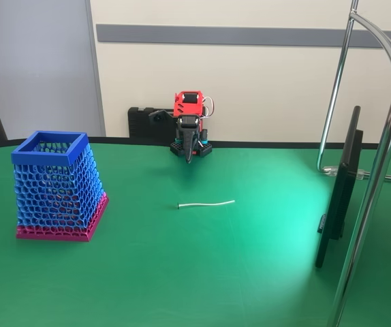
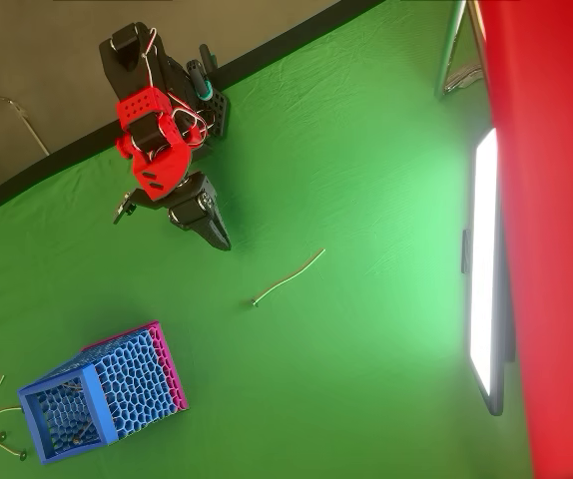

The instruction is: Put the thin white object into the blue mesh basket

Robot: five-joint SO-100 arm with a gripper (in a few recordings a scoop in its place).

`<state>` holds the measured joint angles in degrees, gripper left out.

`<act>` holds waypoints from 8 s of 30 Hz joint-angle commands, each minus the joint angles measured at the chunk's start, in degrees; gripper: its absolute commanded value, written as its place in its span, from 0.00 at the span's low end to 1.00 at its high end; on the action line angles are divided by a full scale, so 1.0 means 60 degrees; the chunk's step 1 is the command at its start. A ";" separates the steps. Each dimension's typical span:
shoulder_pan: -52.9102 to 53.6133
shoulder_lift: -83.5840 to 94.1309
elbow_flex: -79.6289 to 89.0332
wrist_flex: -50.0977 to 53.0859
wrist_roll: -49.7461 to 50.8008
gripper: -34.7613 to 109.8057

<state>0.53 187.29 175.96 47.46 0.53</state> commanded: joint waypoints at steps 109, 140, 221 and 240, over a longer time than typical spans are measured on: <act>0.0864 -2.1167 -1.8486 0.4351 -0.5347 0.25; 0.5479 -1.6802 -1.5762 -0.9038 -1.4048 0.24; 0.0776 -0.8687 -0.2944 -1.1792 -1.0737 0.32; 0.0308 -0.4937 0.0073 -0.8613 -0.4863 0.24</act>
<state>3.16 154.69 175.69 -8.26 -32.26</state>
